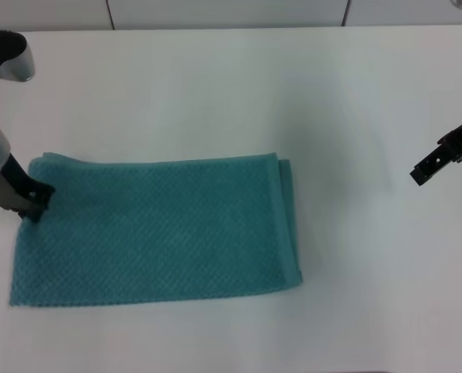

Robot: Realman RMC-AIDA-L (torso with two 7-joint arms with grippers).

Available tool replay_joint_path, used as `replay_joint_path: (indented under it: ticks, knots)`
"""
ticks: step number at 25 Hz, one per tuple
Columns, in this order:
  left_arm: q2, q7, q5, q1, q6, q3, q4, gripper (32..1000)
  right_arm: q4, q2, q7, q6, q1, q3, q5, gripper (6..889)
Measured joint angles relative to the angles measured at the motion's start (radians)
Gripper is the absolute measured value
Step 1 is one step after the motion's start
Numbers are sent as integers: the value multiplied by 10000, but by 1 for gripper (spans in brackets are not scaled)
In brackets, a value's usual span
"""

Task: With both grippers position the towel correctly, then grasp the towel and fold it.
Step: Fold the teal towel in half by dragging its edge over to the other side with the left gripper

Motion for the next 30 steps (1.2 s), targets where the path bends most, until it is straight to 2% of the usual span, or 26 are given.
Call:
replay_joint_path:
  ticks: [8, 16, 22, 24, 27, 30]
  knots:
    - [100, 0, 1, -2, 18, 4, -27, 73, 60, 0, 0, 73, 2, -14, 0, 860]
    - [118, 0, 0, -62, 19, 5, -16, 72, 61, 0, 0, 77, 1, -31, 0, 860]
    - [116, -1, 0, -135, 236, -2, 32, 72, 61, -8, 0, 87, 1, -12, 0, 860]
    - [93, -1, 1, -152, 414, -24, 175, 73, 61, -14, 1, 91, 2, -7, 0, 860]
    - [2, 1, -21, -154, 801, -60, 689, 72, 62, -16, -20, 103, 2, -3, 1, 860]
    - [-161, 51, -165, -167, 1410, -80, 1441, 70, 61, -16, -41, 109, 16, -1, 0, 860]
